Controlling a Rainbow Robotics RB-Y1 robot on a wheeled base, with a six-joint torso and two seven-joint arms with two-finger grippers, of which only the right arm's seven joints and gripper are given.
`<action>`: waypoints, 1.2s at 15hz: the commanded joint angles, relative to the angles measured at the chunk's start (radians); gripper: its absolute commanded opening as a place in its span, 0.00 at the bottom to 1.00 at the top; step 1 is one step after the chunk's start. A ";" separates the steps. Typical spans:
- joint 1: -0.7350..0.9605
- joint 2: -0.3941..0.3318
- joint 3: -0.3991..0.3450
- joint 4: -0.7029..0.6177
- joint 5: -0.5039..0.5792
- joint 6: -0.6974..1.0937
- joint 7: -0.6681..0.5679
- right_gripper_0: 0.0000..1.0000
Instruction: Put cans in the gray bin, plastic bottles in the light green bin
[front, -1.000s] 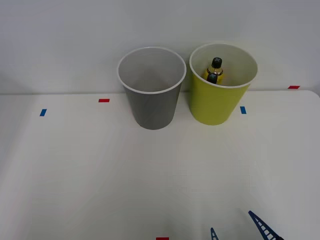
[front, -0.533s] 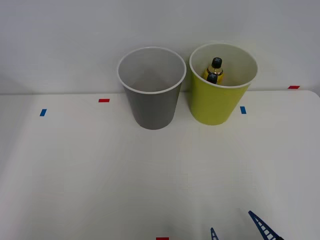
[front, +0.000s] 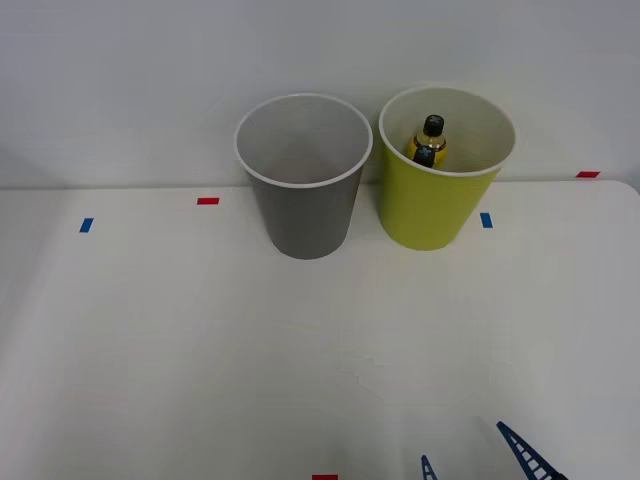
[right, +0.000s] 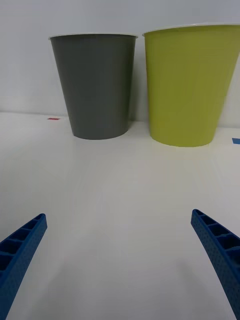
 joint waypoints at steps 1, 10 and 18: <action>0.000 0.000 0.000 0.000 0.000 0.000 0.000 1.00; 0.000 0.000 0.000 0.000 0.000 0.000 0.000 1.00; 0.000 0.000 0.000 0.000 0.000 0.000 0.000 1.00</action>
